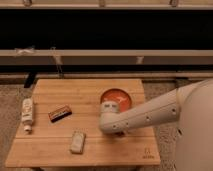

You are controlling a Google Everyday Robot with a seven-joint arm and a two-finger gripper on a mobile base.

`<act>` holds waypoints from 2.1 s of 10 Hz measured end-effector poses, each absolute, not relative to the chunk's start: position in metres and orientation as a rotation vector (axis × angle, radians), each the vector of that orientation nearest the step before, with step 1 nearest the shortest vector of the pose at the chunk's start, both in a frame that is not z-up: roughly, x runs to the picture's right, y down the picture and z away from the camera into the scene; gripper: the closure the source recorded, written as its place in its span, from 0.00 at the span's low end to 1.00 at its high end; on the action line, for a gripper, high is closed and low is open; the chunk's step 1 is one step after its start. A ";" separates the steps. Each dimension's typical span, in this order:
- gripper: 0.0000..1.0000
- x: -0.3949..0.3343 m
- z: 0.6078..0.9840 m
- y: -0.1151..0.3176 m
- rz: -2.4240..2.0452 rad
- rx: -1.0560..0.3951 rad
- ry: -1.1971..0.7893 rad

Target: Drag the pepper across the table

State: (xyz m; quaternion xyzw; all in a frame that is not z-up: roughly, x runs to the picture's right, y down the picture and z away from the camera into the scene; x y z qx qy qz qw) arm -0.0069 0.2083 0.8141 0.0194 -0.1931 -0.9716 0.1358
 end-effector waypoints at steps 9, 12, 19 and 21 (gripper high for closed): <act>1.00 -0.063 0.826 0.178 -2.834 0.156 -0.586; 1.00 -0.081 0.828 0.170 -2.853 0.187 -0.589; 0.40 -0.138 0.817 0.143 -2.940 0.295 -0.580; 0.23 -0.146 0.813 0.139 -2.958 0.321 -0.583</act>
